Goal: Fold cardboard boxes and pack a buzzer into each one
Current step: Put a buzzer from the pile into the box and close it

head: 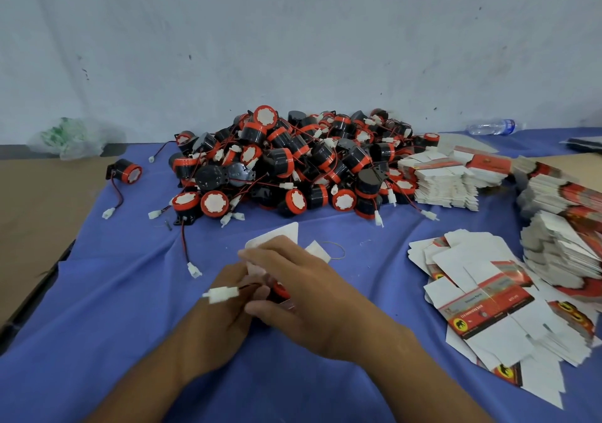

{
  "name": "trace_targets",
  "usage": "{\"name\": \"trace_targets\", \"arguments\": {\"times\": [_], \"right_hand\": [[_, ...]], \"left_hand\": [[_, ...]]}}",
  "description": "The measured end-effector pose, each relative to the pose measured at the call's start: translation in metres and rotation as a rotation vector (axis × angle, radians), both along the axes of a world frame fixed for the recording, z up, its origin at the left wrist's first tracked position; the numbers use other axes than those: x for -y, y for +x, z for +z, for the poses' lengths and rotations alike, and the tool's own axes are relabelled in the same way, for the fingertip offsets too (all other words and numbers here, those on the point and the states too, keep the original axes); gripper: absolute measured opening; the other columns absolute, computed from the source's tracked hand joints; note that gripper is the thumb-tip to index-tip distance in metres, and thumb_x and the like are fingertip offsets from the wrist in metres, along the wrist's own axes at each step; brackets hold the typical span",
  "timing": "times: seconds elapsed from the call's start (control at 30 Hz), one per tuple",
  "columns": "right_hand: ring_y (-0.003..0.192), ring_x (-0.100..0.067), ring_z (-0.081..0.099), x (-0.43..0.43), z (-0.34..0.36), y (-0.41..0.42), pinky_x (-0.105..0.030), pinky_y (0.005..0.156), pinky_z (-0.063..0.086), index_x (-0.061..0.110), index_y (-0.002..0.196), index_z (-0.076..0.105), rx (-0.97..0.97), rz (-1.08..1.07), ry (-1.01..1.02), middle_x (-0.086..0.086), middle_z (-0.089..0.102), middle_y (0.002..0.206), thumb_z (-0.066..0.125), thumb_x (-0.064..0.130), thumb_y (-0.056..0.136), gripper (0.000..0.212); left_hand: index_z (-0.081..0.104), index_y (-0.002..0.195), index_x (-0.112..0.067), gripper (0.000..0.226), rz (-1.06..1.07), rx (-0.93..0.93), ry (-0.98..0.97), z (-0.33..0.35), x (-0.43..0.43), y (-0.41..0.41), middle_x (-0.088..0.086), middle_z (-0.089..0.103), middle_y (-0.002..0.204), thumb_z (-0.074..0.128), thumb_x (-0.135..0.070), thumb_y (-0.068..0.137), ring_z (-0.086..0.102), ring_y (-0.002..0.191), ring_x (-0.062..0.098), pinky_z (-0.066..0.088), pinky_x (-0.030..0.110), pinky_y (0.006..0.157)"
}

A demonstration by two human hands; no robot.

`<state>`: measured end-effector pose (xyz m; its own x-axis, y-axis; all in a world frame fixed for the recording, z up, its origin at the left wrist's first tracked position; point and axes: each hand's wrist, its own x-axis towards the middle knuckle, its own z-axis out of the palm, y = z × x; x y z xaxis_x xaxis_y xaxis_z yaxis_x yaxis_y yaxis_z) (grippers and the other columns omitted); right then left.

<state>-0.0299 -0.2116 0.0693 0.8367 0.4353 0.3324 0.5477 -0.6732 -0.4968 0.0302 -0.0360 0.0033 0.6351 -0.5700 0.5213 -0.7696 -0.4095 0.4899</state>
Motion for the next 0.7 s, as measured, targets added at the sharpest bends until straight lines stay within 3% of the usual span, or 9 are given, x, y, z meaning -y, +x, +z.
{"name": "trace_targets", "arguments": {"times": [0.07, 0.13, 0.17, 0.23, 0.27, 0.33, 0.47, 0.57, 0.7], "right_hand": [[0.116, -0.018, 0.049, -0.012, 0.001, -0.001, -0.036, 0.099, 0.043, 0.016, 0.141, 0.051, 0.013, 0.024, -0.015, -0.001, 0.053, 0.131, 0.058, 0.022, 0.100, 0.042], [0.110, -0.024, 0.054, -0.019, 0.000, 0.001, -0.043, 0.094, 0.044, 0.010, 0.127, 0.063, 0.068, 0.047, -0.063, -0.006, 0.062, 0.120, 0.054, 0.016, 0.103, 0.027], [0.105, -0.025, 0.056, -0.020, 0.000, 0.002, -0.042, 0.092, 0.045, 0.009, 0.120, 0.067, 0.076, 0.047, -0.043, -0.007, 0.064, 0.114, 0.052, 0.015, 0.103, 0.023], [0.097, -0.018, 0.057, -0.019, -0.001, 0.004, -0.035, 0.089, 0.047, 0.015, 0.124, 0.064, 0.027, -0.024, 0.081, 0.002, 0.065, 0.106, 0.050, 0.021, 0.105, 0.025], [0.093, -0.014, 0.057, -0.014, -0.003, 0.006, -0.030, 0.085, 0.048, 0.021, 0.133, 0.058, -0.001, -0.088, 0.154, 0.010, 0.063, 0.100, 0.049, 0.023, 0.105, 0.030], [0.083, -0.012, 0.060, -0.003, -0.006, 0.010, -0.027, 0.078, 0.050, 0.027, 0.142, 0.048, -0.017, -0.204, 0.263, 0.014, 0.057, 0.088, 0.050, 0.017, 0.103, 0.041], [0.074, -0.009, 0.070, 0.010, -0.014, 0.017, -0.025, 0.071, 0.056, 0.028, 0.117, 0.059, -0.034, -0.315, 0.398, 0.009, 0.062, 0.083, 0.058, 0.009, 0.099, 0.026], [0.076, -0.009, 0.062, 0.012, -0.024, 0.023, -0.023, 0.069, 0.050, 0.026, 0.114, 0.065, -0.027, -0.399, 0.296, 0.008, 0.067, 0.081, 0.062, 0.014, 0.097, 0.021], [0.080, -0.014, 0.061, 0.007, -0.027, 0.023, -0.006, 0.076, 0.038, 0.015, 0.099, 0.075, 0.016, -0.343, 0.186, 0.002, 0.073, 0.088, 0.065, 0.012, 0.093, 0.012]], "left_hand": [[0.050, 0.085, -0.030, 0.011, -0.021, 0.016, 0.071, 0.000, 0.001, -0.003, -0.028, 0.045, 0.077, 0.046, -0.019, 0.085, 0.047, 0.087, -0.015, 0.033, -0.008, 0.073], [0.047, 0.066, -0.036, 0.027, 0.134, 0.041, 0.271, 0.002, 0.001, -0.001, -0.027, 0.042, 0.056, 0.059, -0.016, 0.080, 0.044, 0.071, -0.003, 0.023, -0.007, 0.055], [0.043, 0.063, -0.039, 0.037, 0.212, 0.005, 0.286, 0.005, 0.002, -0.001, -0.025, 0.039, 0.053, 0.060, -0.016, 0.087, 0.039, 0.063, 0.000, 0.028, -0.004, 0.056], [0.049, 0.075, -0.027, 0.024, 0.094, 0.037, 0.189, 0.003, 0.002, 0.000, -0.012, 0.053, 0.074, 0.045, -0.023, 0.099, 0.043, 0.070, -0.003, 0.042, 0.002, 0.078], [0.055, 0.087, -0.021, 0.026, 0.001, -0.061, 0.115, 0.004, 0.004, -0.001, -0.007, 0.059, 0.089, 0.037, -0.032, 0.103, 0.052, 0.079, 0.002, 0.046, 0.013, 0.084], [0.061, 0.098, -0.018, 0.044, -0.039, -0.196, 0.064, 0.003, 0.005, -0.001, -0.001, 0.061, 0.103, 0.031, -0.049, 0.101, 0.058, 0.094, 0.012, 0.047, 0.029, 0.084], [0.058, 0.097, -0.034, 0.026, 0.218, -0.191, -0.114, 0.002, 0.001, -0.001, -0.020, 0.058, 0.099, 0.059, -0.056, 0.084, 0.056, 0.095, -0.002, 0.041, 0.010, 0.076], [0.060, 0.105, -0.029, 0.037, 0.239, -0.209, -0.168, 0.002, 0.002, -0.003, -0.020, 0.061, 0.103, 0.065, -0.051, 0.076, 0.058, 0.099, -0.002, 0.045, 0.011, 0.076], [0.058, 0.115, -0.030, 0.057, 0.202, -0.248, -0.205, 0.000, 0.002, -0.004, -0.023, 0.061, 0.109, 0.072, -0.057, 0.067, 0.057, 0.106, -0.006, 0.048, 0.010, 0.080]]}}
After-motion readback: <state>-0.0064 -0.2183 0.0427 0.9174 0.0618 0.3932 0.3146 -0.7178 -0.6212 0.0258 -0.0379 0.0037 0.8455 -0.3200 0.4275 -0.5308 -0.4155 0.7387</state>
